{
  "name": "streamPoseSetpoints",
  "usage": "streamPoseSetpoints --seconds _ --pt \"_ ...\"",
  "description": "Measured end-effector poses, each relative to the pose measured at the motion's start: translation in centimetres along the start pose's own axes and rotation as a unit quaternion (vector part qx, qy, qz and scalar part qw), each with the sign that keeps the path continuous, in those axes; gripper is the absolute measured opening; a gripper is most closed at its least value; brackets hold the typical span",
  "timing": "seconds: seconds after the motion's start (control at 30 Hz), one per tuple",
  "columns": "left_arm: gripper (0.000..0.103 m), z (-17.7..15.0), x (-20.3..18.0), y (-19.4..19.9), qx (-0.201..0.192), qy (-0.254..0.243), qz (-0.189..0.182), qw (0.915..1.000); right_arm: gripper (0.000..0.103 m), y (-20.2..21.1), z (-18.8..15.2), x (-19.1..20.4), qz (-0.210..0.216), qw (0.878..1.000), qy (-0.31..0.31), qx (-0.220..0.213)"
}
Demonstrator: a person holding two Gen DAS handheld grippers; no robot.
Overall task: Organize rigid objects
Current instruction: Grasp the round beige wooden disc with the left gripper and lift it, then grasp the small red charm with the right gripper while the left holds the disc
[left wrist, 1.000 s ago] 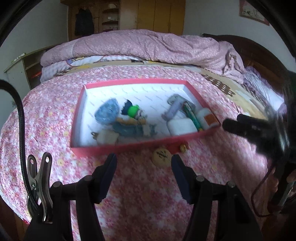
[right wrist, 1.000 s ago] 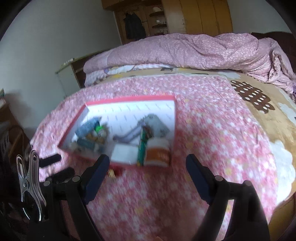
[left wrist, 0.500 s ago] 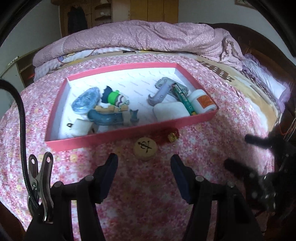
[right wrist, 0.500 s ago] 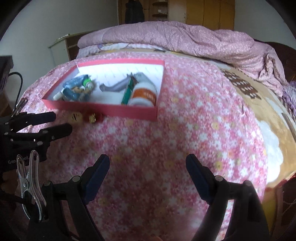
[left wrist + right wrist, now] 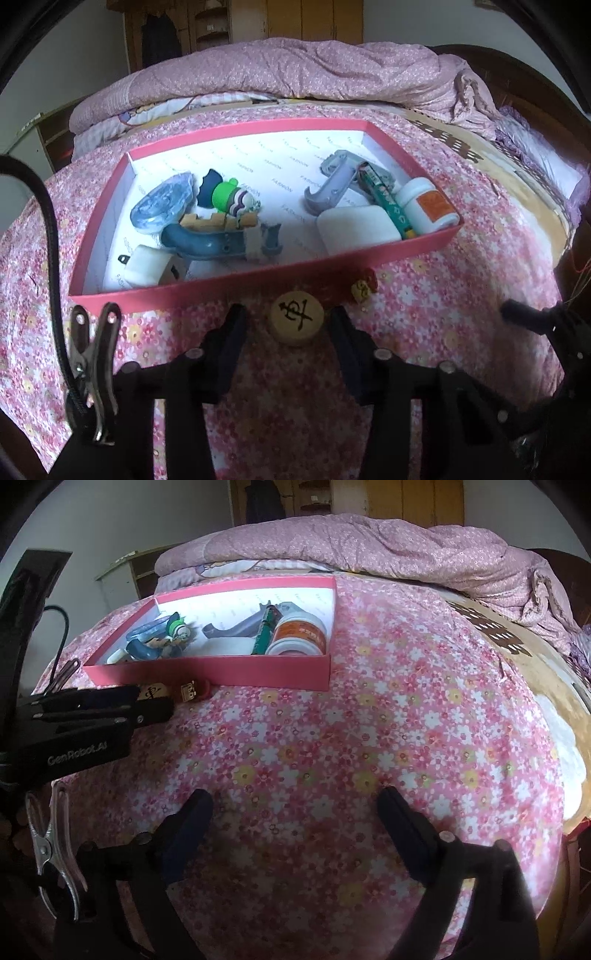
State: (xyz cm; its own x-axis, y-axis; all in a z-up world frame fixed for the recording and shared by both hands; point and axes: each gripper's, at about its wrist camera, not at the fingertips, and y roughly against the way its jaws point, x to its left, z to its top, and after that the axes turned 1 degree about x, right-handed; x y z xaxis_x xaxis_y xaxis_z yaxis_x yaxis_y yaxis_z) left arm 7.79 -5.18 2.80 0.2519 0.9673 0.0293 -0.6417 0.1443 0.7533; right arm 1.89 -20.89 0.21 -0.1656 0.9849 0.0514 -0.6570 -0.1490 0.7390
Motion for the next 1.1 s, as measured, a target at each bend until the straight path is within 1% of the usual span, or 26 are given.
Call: streamPoseSetpoints --seconds 0.1,0.2,0.27,0.4,0.53,0.57,0.63,0.67,0.7,0.77,0.83,0.9,0.97,1.1 --pt "0.033 -0.1 0.3 0.1 -0.004 0.006 0.002 1.0000 0.100 -0.2 0.0 0.4 -0.007 1.000 0.008 0.004" --pt "0.033 -0.3 1.1 0.3 -0.002 0.021 -0.006 0.9998 0.101 -0.2 0.0 0.5 -0.011 1.000 0.006 0.005" --pt "0.033 -0.5 1.6 0.7 -0.002 0.024 -0.005 0.9997 0.101 -0.3 0.0 0.5 -0.015 1.000 0.006 0.005" --pt "0.033 -1.2 2.8 1.9 -0.008 0.029 0.008 0.9995 0.103 -0.4 0.1 0.7 -0.024 1.000 0.008 0.011" --pt "0.033 -2.5 4.6 2.8 -0.011 0.042 0.030 0.9986 0.103 -0.3 0.3 0.7 -0.021 1.000 -0.001 0.019" --pt "0.033 -2.8 5.1 2.9 -0.010 0.048 0.032 0.9983 0.102 -0.2 0.4 0.7 -0.020 1.000 -0.006 0.019" --pt "0.033 -3.3 6.1 3.1 -0.008 0.062 0.036 0.9974 0.093 0.1 0.8 0.8 -0.008 1.000 -0.017 0.010" --pt "0.033 -3.4 6.5 3.1 -0.007 0.068 0.038 0.9970 0.086 0.3 1.0 1.0 -0.003 1.000 -0.021 0.003" --pt "0.033 -3.6 7.1 3.0 -0.006 0.075 0.041 0.9963 0.084 0.5 1.3 1.2 0.004 1.000 -0.024 -0.004" --pt "0.033 -3.8 7.7 2.8 -0.003 0.087 0.038 0.9955 0.084 0.7 2.0 2.2 0.021 0.999 -0.020 -0.016" --pt "0.033 -3.9 8.1 2.8 -0.006 0.097 0.030 0.9948 0.082 0.3 2.6 3.1 0.033 0.999 -0.010 -0.017" --pt "0.033 -4.1 8.1 2.8 -0.009 0.095 0.028 0.9951 0.075 -0.4 3.3 3.8 0.039 0.999 -0.003 -0.015" --pt "0.033 -4.3 8.1 3.0 -0.012 0.093 0.026 0.9952 0.072 -1.3 4.0 4.5 0.043 0.999 -0.004 -0.008" --pt "0.033 -4.3 8.4 3.1 -0.015 0.100 0.015 0.9948 0.072 -2.7 5.2 5.3 0.053 0.998 -0.019 -0.002"
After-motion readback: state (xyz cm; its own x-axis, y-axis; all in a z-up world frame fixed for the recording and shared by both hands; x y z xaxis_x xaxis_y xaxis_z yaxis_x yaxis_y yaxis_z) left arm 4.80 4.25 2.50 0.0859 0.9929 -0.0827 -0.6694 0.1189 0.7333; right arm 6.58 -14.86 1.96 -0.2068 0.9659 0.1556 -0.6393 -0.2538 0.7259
